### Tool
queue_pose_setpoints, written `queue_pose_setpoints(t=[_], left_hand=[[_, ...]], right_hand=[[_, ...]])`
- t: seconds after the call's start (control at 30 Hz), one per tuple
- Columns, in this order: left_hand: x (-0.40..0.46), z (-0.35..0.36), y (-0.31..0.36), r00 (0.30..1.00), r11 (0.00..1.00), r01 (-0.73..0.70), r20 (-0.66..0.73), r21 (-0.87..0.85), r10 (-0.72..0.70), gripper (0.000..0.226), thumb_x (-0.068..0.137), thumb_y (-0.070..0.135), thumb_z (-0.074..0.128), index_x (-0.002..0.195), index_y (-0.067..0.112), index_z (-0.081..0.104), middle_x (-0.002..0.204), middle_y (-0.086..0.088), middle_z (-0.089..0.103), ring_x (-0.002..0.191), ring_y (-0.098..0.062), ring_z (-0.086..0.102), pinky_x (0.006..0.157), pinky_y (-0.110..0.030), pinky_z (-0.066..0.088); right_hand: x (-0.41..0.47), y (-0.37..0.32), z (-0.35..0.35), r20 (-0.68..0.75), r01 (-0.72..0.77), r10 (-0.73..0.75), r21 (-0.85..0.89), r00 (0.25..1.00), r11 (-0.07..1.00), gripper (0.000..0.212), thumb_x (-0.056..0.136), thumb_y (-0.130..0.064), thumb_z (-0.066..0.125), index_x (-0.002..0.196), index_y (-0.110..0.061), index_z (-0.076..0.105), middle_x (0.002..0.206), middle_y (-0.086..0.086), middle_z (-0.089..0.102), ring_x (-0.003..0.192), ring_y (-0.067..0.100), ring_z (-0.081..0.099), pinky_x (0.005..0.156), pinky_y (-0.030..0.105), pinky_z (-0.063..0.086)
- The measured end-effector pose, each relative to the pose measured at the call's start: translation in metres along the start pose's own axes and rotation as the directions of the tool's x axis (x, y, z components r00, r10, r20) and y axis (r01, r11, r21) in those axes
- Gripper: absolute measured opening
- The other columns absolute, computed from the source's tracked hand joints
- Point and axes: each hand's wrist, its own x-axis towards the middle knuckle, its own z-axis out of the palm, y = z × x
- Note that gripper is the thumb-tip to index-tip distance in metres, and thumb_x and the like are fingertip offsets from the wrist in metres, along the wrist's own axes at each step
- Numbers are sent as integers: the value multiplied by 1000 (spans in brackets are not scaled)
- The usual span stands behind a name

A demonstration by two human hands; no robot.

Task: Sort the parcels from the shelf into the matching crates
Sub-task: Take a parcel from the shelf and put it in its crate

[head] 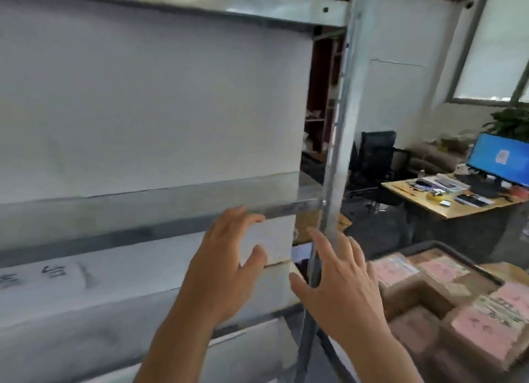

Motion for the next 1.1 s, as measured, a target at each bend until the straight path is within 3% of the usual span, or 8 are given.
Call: queue_pose_setpoints(t=[0.13,0.27,0.4,0.47,0.63,0.73,0.9,1.1], left_hand=[[-90,-116,-70,980,984,142,-157,105,-124,47,99,48,48,146,49,44,163,27,29,153,3,22,117,-24,29],[-216,-252,-139,902,911,368,-309,187,-301,47,100,46,49,146,52,42,167,28,23,157,4,9,123,-29,24],[-354,-385,-186,762,778,581,-497,240,-415,44,100,42,54,142,51,46,165,24,29,158,0,13,113,-35,42],[-412,-439,-197,686,698,671,-565,248,-459,45,99,37,56,142,47,50,164,19,33,155,-7,23,110,-34,42],[-519,-529,-223,514,525,822,-685,221,-517,46,96,35,58,140,46,51,157,17,42,150,-14,35,117,-48,41],[-557,-560,-252,439,462,868,-716,183,-542,44,96,38,51,139,47,53,155,21,42,148,-16,39,108,-41,45],[-568,-616,-324,396,370,906,-721,205,-569,48,95,42,51,144,46,50,162,19,37,155,-13,28,120,-41,34],[-525,-713,-417,393,347,910,-737,226,-550,48,99,38,54,145,48,46,161,24,32,154,-7,24,119,-33,29]], right_hand=[[-39,-126,43,69,192,-193,24,979,981,83,92,-75,47,155,-54,-3,172,-6,4,161,25,0,128,59,16],[-102,-268,94,122,373,-389,138,913,918,83,91,-73,48,157,-52,4,172,-5,13,160,26,11,125,58,25],[-176,-404,135,170,517,-567,262,806,815,82,87,-71,51,158,-49,14,169,-3,24,156,27,21,119,59,35],[-211,-462,153,181,561,-632,322,754,762,82,87,-69,54,158,-48,19,168,-2,27,155,27,22,117,60,36],[-280,-581,200,208,670,-777,405,595,622,80,88,-67,53,157,-46,21,165,-1,29,153,27,25,116,62,37],[-300,-641,233,208,714,-829,427,519,555,76,90,-66,53,156,-47,20,165,-1,29,153,27,25,116,62,38],[-298,-744,286,161,793,-886,398,435,462,76,91,-69,48,156,-44,16,167,-1,28,155,27,24,117,59,38],[-261,-896,310,39,781,-906,492,422,385,73,92,-67,52,154,-43,22,163,-3,35,151,24,31,115,54,43]])
